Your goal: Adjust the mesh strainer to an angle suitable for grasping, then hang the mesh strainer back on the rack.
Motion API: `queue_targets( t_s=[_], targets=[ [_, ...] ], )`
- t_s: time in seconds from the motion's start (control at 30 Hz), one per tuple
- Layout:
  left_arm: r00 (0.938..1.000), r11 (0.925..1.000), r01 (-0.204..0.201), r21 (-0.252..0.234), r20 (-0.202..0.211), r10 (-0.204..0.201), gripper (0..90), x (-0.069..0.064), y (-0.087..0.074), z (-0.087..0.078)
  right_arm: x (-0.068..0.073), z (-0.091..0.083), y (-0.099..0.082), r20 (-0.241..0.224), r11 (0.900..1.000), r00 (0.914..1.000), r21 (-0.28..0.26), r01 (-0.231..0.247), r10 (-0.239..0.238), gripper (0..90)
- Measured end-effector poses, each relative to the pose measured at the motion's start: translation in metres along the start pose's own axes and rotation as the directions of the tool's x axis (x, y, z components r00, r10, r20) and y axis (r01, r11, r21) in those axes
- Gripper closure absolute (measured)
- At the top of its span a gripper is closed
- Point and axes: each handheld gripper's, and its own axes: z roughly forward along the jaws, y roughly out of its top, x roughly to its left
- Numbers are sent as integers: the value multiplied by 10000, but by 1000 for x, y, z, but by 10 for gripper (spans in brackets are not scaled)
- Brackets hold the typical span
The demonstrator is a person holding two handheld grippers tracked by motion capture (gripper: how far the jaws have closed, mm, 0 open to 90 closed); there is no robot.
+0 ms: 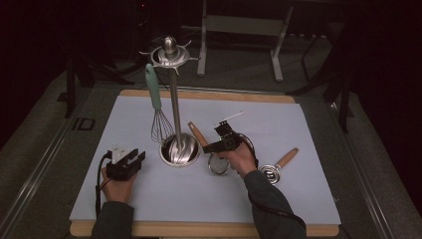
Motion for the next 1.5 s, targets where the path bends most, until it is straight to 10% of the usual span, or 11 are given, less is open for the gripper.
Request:
queue_targets(
  t_s=[0.63,1.5],
  targets=[
    [10000,10000,-63,37,-33,63,649,0,0,0,7,-31,0,0,9916,9974,-1080,713,-718,721],
    [10000,10000,-79,41,-46,79,641,-1,0,0,35,-78,-17,139,9255,9753,-3127,2137,-2206,721]
  ],
)
